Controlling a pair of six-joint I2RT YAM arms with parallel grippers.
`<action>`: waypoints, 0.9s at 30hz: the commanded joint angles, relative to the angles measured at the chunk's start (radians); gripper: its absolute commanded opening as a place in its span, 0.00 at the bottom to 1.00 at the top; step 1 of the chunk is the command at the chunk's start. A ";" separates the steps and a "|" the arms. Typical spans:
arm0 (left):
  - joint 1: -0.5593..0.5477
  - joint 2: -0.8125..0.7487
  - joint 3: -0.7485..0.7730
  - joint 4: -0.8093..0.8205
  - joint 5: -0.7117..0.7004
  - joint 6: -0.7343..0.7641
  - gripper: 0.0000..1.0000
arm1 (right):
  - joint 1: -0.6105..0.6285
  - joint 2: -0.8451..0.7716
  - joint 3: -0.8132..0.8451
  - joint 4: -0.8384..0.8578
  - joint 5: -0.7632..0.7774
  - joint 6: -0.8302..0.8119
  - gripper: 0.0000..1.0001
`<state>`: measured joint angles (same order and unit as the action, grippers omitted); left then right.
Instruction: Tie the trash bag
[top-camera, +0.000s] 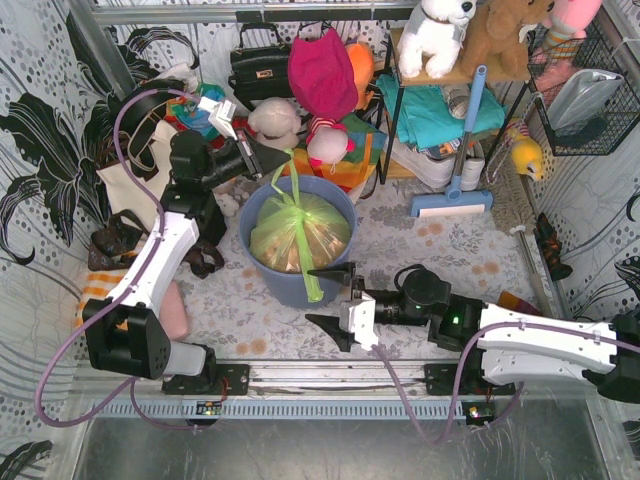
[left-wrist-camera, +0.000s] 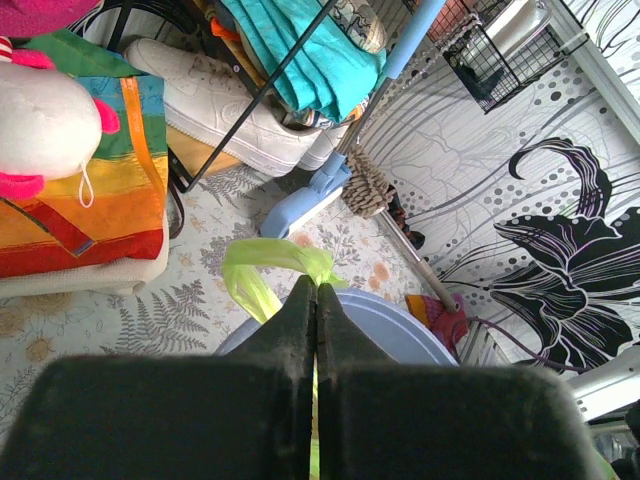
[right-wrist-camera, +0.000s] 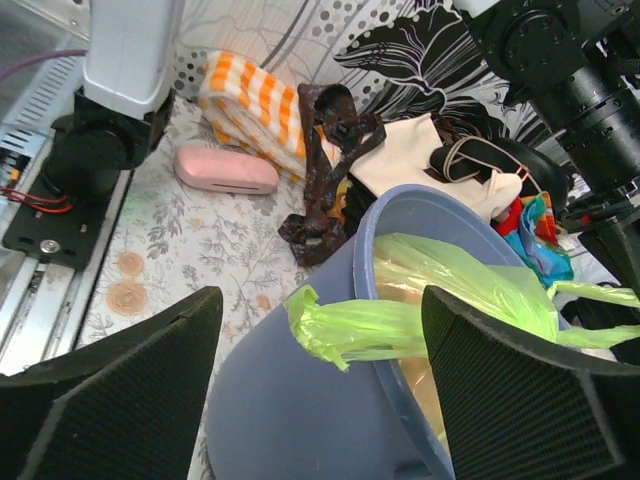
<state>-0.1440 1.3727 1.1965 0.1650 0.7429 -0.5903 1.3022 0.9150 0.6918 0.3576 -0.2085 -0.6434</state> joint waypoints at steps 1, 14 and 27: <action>0.000 -0.036 0.000 0.067 0.028 -0.013 0.00 | 0.005 0.031 0.018 0.088 0.059 -0.096 0.74; 0.000 -0.056 0.062 0.118 0.072 -0.079 0.00 | 0.003 0.104 0.108 0.165 0.132 -0.173 0.00; -0.119 0.009 0.334 0.365 0.197 -0.381 0.00 | -0.070 0.348 0.526 0.240 0.316 -0.219 0.00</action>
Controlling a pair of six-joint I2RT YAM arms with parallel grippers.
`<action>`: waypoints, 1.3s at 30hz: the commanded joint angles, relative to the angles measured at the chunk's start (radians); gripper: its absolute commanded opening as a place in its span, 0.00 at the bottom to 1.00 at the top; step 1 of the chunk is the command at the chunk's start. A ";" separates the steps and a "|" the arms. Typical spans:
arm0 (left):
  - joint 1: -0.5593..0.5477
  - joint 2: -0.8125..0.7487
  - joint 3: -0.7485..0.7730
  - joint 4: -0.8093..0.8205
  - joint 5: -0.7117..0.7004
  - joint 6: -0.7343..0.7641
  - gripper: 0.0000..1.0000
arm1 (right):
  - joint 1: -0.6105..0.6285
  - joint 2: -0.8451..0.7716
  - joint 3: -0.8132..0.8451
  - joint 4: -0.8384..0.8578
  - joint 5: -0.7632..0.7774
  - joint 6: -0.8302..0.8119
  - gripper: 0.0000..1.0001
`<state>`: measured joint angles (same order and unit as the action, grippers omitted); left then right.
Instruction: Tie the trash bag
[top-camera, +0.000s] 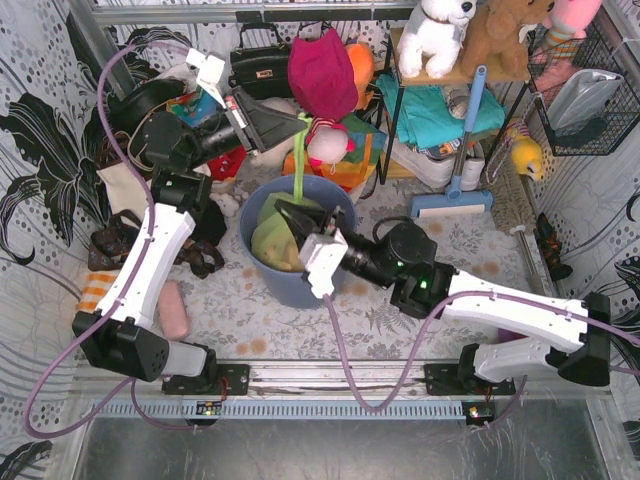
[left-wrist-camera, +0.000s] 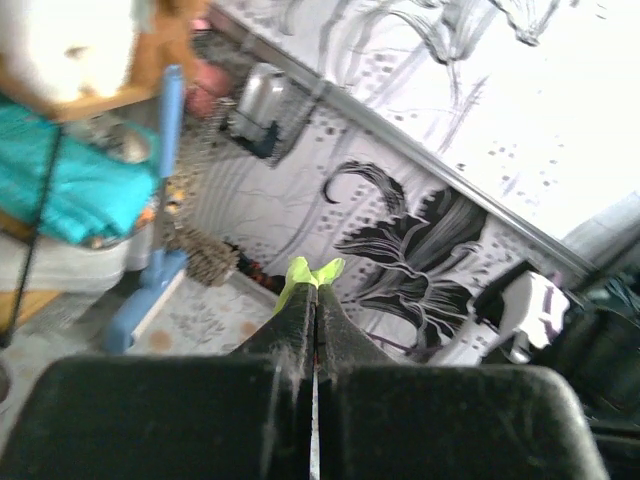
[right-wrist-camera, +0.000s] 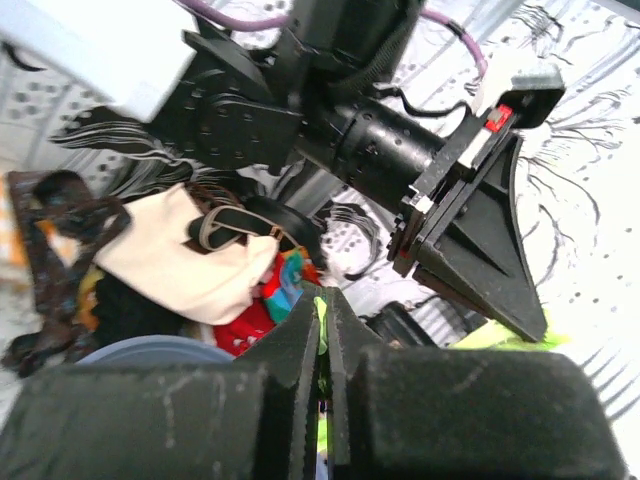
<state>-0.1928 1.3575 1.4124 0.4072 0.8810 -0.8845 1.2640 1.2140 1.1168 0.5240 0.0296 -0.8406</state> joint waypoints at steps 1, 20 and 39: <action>-0.091 0.029 0.142 0.119 0.062 -0.087 0.00 | -0.041 0.060 0.122 0.076 0.084 -0.020 0.00; -0.169 0.038 0.015 0.129 0.010 -0.044 0.00 | -0.129 0.012 -0.009 0.071 0.130 0.099 0.00; -0.157 0.003 0.207 -0.092 -0.040 0.148 0.66 | -0.129 -0.145 0.118 -0.088 0.140 0.233 0.81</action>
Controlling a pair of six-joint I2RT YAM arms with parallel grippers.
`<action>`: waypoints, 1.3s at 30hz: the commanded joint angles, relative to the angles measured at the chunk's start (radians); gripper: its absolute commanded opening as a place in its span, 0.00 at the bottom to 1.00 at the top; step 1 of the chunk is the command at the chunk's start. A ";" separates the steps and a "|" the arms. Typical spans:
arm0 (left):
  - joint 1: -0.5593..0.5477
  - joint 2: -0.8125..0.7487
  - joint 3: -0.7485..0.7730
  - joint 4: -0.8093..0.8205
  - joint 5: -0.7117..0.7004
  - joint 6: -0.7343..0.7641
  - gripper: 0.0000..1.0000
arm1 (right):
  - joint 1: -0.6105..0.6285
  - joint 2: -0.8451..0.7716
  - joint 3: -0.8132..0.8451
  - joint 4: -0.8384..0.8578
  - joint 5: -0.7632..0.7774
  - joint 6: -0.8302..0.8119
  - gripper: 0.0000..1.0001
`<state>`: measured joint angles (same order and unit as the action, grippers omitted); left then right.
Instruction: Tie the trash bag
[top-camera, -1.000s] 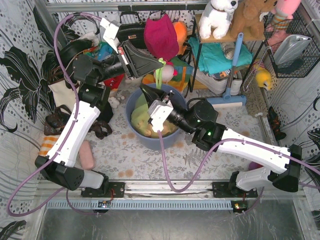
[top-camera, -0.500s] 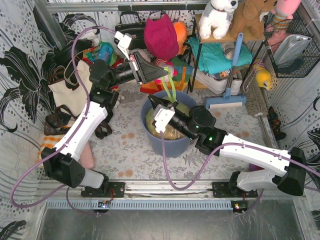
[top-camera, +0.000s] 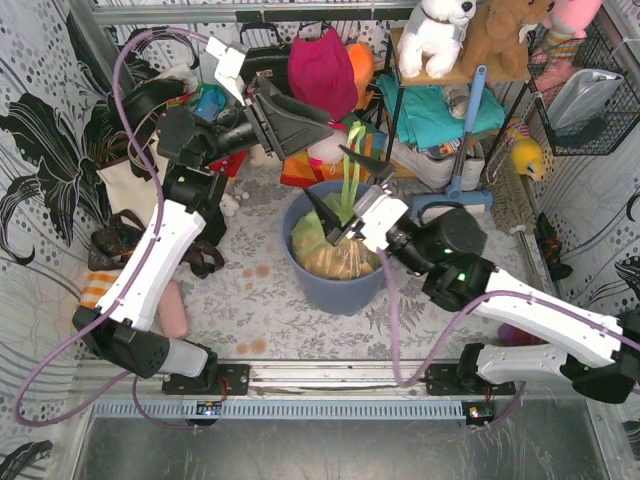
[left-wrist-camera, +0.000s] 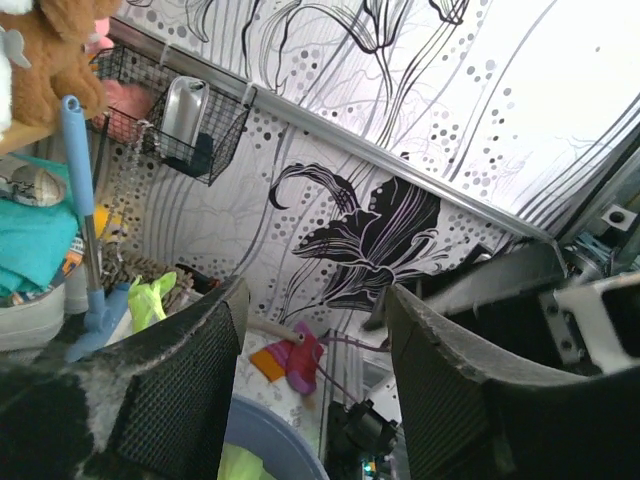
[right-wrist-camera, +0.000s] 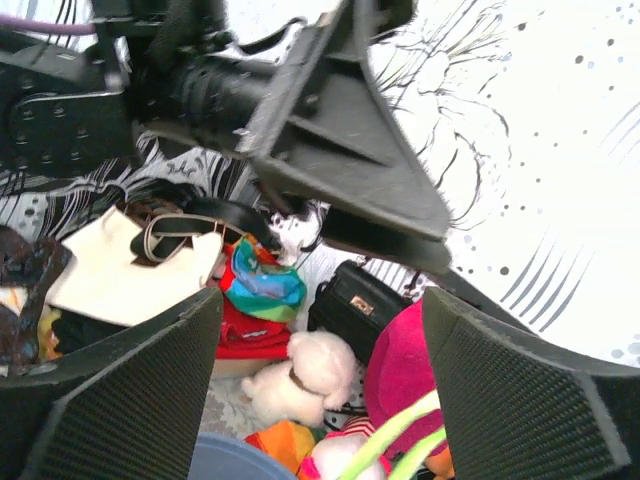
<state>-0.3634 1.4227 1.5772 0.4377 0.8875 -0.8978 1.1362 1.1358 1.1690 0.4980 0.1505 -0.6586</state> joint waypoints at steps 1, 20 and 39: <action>0.018 -0.081 0.041 -0.173 -0.066 0.214 0.68 | -0.002 -0.077 0.074 -0.087 0.048 0.046 0.83; 0.029 -0.545 -0.689 -0.452 -1.114 0.658 0.98 | -0.568 -0.193 -0.166 -0.417 0.272 0.307 0.97; 0.099 -0.373 -1.380 0.276 -1.655 0.707 0.98 | -1.088 -0.012 -0.921 0.134 0.264 0.680 0.97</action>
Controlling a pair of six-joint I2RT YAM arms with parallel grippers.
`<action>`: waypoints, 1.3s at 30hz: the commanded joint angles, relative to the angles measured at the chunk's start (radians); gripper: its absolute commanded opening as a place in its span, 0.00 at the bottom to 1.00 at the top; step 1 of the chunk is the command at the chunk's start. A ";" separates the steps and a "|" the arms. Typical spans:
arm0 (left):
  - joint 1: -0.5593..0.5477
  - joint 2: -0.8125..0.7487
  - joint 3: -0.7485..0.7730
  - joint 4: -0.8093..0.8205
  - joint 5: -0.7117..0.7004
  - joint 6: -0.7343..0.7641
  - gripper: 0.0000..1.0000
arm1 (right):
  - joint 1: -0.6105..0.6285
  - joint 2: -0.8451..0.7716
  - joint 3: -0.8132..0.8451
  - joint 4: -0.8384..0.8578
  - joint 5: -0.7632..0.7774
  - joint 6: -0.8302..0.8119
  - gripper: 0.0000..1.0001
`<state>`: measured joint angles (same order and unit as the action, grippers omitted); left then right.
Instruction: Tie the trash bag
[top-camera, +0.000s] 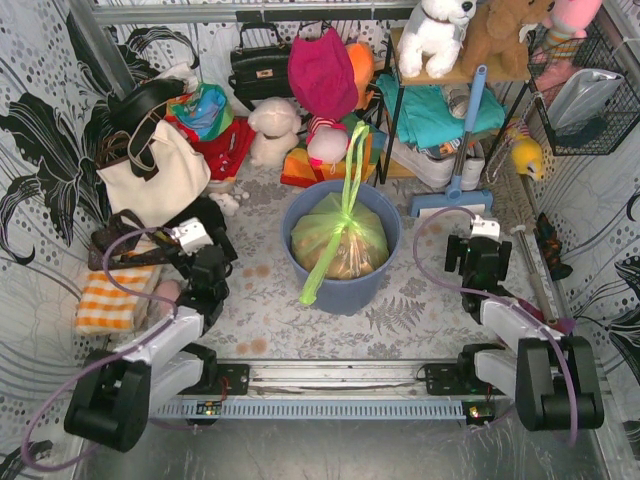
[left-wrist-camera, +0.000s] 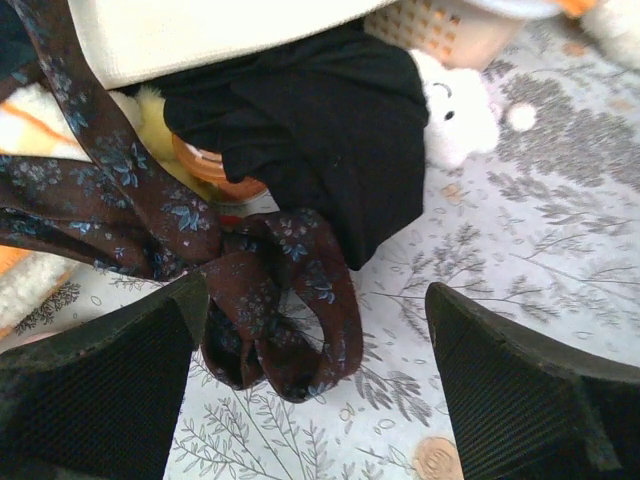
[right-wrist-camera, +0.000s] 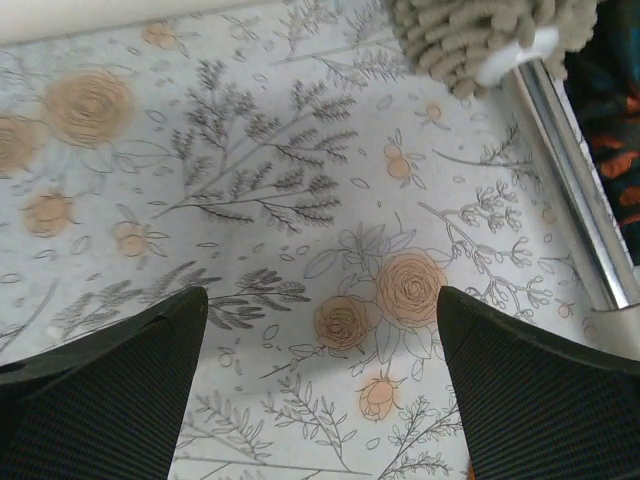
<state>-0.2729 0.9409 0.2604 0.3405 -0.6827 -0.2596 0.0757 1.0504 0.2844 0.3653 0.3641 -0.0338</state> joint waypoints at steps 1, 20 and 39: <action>0.012 0.153 -0.080 0.449 -0.080 0.089 0.98 | -0.032 0.100 -0.046 0.306 0.026 0.062 0.97; 0.164 0.523 -0.070 0.906 0.480 0.193 0.98 | -0.038 0.476 -0.088 0.905 -0.166 0.008 0.97; 0.178 0.527 -0.056 0.888 0.459 0.174 0.98 | -0.039 0.490 -0.096 0.955 -0.147 -0.002 0.97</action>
<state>-0.1024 1.4700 0.1905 1.2022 -0.2245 -0.0814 0.0441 1.5356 0.1795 1.2667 0.2199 -0.0261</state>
